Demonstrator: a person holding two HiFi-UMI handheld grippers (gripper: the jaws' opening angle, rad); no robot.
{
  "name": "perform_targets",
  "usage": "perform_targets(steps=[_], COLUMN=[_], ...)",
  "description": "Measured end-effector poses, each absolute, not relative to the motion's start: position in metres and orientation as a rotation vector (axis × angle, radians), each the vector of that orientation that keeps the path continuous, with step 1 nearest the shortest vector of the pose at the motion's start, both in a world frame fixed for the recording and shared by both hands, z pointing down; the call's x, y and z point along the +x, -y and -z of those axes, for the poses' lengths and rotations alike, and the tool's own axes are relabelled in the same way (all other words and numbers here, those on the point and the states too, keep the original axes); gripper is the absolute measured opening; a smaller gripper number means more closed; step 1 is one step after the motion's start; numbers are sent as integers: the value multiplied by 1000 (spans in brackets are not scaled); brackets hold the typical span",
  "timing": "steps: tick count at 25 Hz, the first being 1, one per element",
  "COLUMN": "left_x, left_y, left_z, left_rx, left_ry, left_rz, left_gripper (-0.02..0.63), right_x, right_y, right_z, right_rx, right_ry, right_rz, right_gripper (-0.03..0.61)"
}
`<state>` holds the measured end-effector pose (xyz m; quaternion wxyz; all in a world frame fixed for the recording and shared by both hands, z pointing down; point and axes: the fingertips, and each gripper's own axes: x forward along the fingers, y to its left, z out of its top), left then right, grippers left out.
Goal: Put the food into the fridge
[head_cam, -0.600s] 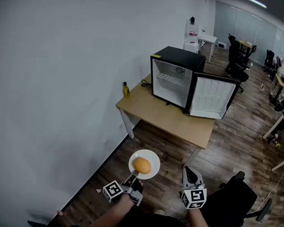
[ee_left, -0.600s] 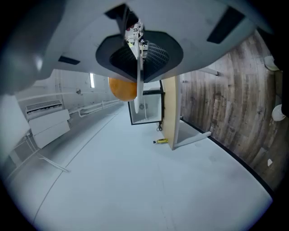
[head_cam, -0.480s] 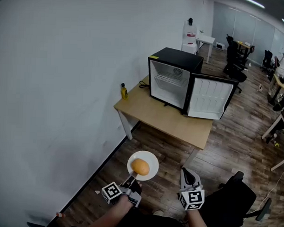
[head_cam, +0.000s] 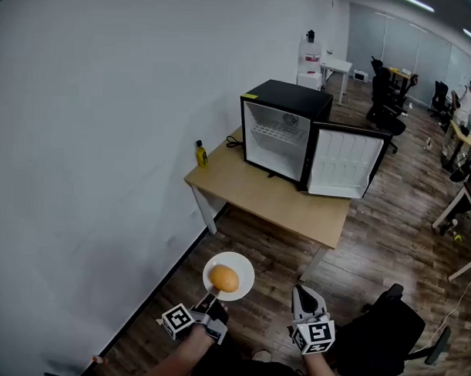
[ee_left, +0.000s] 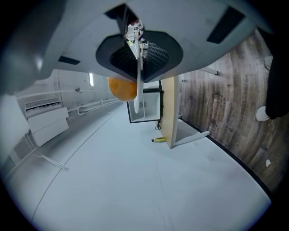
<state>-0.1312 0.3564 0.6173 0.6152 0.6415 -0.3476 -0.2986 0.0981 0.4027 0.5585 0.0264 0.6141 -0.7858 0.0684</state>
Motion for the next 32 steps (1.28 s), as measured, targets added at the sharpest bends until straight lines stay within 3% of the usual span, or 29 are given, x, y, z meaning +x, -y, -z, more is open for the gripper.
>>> perform_targets(steps=[14,32], left_x=[-120,-108], left_y=[-270,-56], left_z=[-635,-630], left_rx=[1456,1428], left_ry=[720,614], left_rz=[651,553], left_gripper=[32,32], right_x=[101,95], right_y=[-324,-122], right_z=[-564,-539], right_rx=[1932,2044], right_ry=[2316,2209], right_rz=[-186,-222], right_gripper=[60,60])
